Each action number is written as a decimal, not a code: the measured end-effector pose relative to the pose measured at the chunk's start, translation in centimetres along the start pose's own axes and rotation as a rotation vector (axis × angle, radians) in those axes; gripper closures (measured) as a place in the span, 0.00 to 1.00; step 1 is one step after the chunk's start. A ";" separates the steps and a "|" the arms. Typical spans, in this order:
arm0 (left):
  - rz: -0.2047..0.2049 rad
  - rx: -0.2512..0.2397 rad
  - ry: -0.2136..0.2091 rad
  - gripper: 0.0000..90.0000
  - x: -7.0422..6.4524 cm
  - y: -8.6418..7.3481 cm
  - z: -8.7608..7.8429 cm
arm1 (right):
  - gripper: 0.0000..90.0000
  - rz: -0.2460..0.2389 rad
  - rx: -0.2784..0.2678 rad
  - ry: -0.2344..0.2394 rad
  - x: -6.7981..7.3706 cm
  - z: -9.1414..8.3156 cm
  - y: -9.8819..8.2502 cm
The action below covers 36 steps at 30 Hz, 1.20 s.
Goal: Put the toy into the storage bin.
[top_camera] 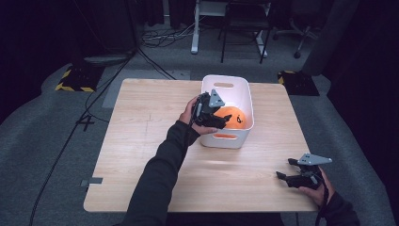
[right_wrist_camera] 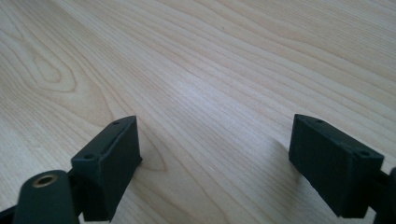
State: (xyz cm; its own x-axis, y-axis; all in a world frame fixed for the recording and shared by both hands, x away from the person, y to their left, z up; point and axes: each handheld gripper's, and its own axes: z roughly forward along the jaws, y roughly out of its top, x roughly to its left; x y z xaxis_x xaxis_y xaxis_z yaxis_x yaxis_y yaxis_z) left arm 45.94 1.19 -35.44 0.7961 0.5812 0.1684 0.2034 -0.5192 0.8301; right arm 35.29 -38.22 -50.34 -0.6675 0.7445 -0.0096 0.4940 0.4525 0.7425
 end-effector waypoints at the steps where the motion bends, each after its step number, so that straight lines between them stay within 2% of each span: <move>1: -0.004 0.000 0.009 0.26 0.1 0.0 0.0 | 0.19 0.000 0.000 0.000 0.0 0.0 0.0; 3: -0.015 0.004 0.013 0.22 0.3 -0.1 -0.2 | 0.19 0.000 0.000 0.000 0.0 0.0 0.0; 9: -0.057 -0.020 0.030 0.19 0.9 -0.5 -1.1 | 0.19 0.001 0.000 0.000 0.0 0.0 0.0; 11: -0.066 -0.013 0.053 0.19 1.1 -0.6 -1.3 | 0.19 0.000 0.000 0.000 0.0 0.0 0.0; 12: -0.055 -0.007 0.063 0.19 1.3 -0.6 -1.4 | 0.19 0.000 0.000 0.000 0.0 0.0 0.0; 19: -0.062 0.011 0.087 0.18 1.8 -1.2 -2.5 | 0.19 0.001 0.000 0.000 0.0 0.0 0.0; 24: -0.052 0.032 0.099 0.18 2.2 -1.5 -3.4 | 0.19 0.000 0.000 0.000 0.0 0.0 0.0; 25: -0.074 0.008 0.109 0.18 2.1 -1.6 -3.4 | 0.19 -0.001 0.000 0.000 0.0 0.0 0.0; 32: -0.070 0.031 0.121 0.18 2.4 -2.2 -4.3 | 0.19 -0.001 -0.001 0.000 0.0 0.0 0.0; 33: -0.051 0.035 0.133 0.18 2.6 -2.3 -4.5 | 0.19 0.000 0.000 0.000 0.0 0.0 0.0; 34: -0.072 0.031 0.132 0.18 2.5 -2.4 -4.5 | 0.19 0.000 0.000 0.000 0.0 0.0 0.0; 36: -0.068 0.028 0.129 0.18 2.5 -2.7 -4.8 | 0.19 0.000 0.000 0.000 0.0 0.0 0.0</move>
State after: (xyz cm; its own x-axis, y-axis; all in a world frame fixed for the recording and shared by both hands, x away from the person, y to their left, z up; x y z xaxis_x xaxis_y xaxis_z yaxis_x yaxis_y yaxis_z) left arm 44.66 7.05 -34.73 0.7003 0.6904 0.1814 0.2714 -0.4925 0.8269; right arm 35.29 -38.22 -50.34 -0.6673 0.7447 -0.0093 0.4942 0.4521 0.7425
